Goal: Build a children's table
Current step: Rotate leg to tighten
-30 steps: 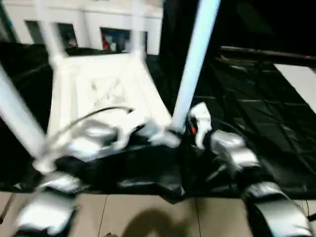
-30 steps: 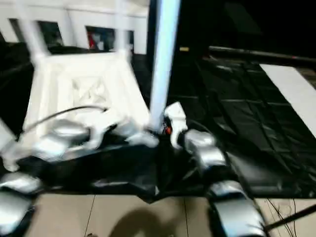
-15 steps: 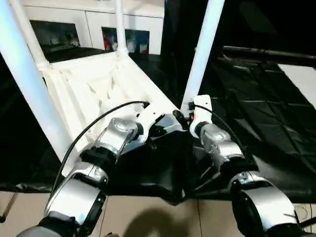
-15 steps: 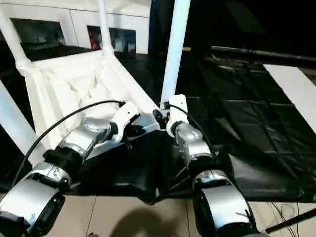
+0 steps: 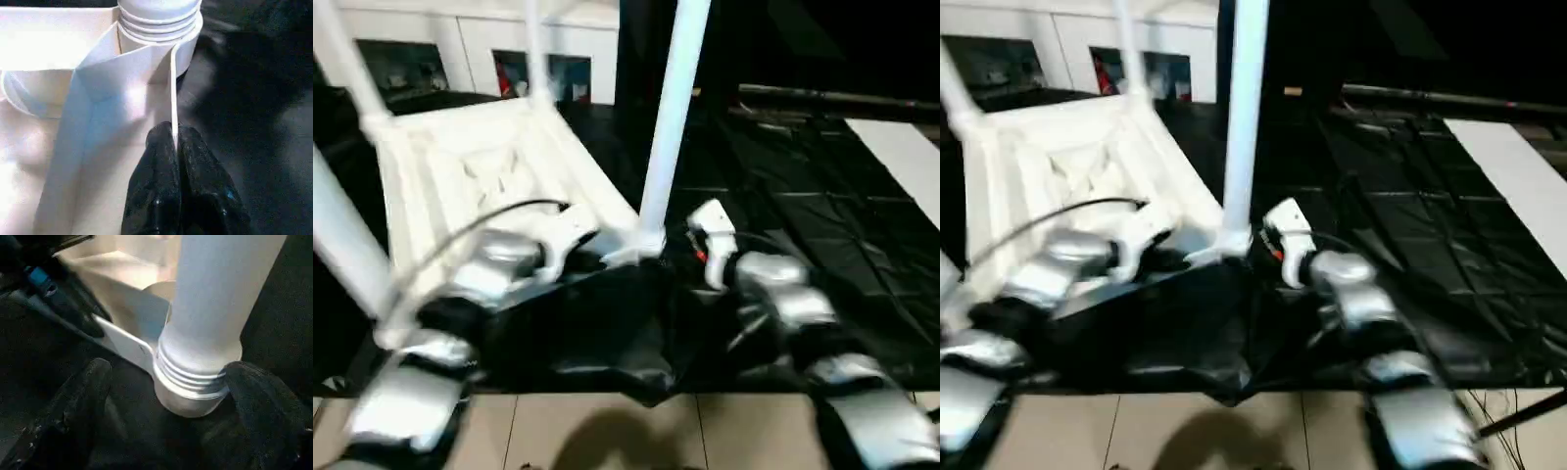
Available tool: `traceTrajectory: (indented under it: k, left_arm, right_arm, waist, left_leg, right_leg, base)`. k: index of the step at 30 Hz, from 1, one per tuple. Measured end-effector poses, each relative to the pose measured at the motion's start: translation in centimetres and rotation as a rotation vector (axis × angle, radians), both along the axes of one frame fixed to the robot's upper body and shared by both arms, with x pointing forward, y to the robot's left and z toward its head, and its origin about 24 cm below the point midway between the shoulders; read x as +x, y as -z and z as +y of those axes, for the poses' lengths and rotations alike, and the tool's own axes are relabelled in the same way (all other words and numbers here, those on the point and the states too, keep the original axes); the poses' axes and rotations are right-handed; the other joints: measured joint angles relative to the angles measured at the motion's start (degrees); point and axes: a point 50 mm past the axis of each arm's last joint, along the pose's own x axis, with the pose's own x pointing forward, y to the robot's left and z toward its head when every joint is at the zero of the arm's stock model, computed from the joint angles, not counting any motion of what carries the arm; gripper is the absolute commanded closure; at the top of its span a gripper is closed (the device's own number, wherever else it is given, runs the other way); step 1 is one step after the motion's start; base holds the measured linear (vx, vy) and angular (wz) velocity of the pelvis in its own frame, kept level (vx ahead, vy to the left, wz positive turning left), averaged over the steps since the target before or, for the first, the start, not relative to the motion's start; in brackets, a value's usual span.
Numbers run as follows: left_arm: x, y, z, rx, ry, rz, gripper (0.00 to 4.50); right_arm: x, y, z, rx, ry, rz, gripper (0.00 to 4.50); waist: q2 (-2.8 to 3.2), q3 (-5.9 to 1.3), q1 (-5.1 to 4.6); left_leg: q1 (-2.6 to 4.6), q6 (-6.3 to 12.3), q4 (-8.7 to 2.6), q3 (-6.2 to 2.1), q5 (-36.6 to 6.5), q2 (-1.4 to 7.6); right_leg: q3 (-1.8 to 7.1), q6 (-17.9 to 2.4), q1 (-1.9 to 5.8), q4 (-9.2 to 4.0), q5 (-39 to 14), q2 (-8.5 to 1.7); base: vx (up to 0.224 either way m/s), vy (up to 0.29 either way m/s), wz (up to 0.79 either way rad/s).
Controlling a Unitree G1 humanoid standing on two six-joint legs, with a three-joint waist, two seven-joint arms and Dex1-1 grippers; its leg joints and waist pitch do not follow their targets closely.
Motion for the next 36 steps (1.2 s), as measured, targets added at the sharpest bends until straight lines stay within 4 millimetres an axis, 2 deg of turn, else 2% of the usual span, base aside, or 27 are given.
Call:
traceTrajectory:
  k: [3,8,9,26,33,36]
  left_arm:
    - [-0.5,-0.1,0.4,-0.006,0.051,0.030,4.50]
    - [-1.3,-0.1,0.3,-0.017,0.135,0.067,4.50]
    - [-1.4,0.0,0.3,-0.018,0.145,0.072,4.50]
    - [-1.8,-0.1,0.6,-0.017,0.168,0.087,4.50]
    - [-1.8,0.1,0.7,-0.014,0.150,0.087,4.50]
    - [-1.4,0.5,0.3,-0.013,0.091,0.068,4.50]
  right_arm:
    - [-0.2,-0.3,0.0,-0.004,-0.054,0.004,0.55]
    - [-0.7,-0.4,0.7,0.002,-0.138,0.017,0.55]
    - [-0.9,-0.4,0.7,0.001,-0.154,0.017,0.70]
    - [-1.1,-0.6,0.5,-0.019,-0.180,0.021,2.08]
    - [-1.0,-0.6,0.7,-0.013,-0.168,0.014,2.38]
    - [-0.6,0.1,0.9,0.008,-0.060,0.018,2.42]
  waist:
    - [-0.03,0.02,0.27]
    - [-0.02,0.03,1.54]
    - [-0.03,0.04,1.70]
    - [-0.12,0.04,1.98]
    - [-0.22,-0.03,1.88]
    - [-0.30,-0.13,1.48]
  left_leg:
    - [-0.01,0.00,0.00,0.03,0.0,0.00]
    - [-0.03,-0.04,0.02,0.16,0.0,0.02]
    - [-0.04,-0.04,0.03,0.19,0.0,0.04]
    - [-0.04,-0.04,0.06,0.20,0.0,0.03]
    - [0.05,-0.04,0.06,0.20,0.0,0.03]
    - [0.33,-0.05,0.10,0.18,0.0,0.01]
  right_leg:
    - [0.00,0.0,-0.02,0.00,0.0,0.00]
    - [0.02,0.0,0.00,0.01,0.0,-0.02]
    - [0.06,0.0,0.00,0.02,0.0,-0.05]
    - [0.11,0.0,0.02,0.05,-0.1,-0.06]
    - [0.13,0.0,0.06,0.08,-0.1,-0.06]
    - [0.17,0.1,0.32,0.12,-0.1,-0.07]
  base:
    - [0.000,0.000,0.00]
    - [0.000,0.000,0.00]
    - [0.000,0.000,0.00]
    - [0.000,0.000,0.00]
    - [0.000,0.000,0.00]
    - [0.000,0.000,0.00]
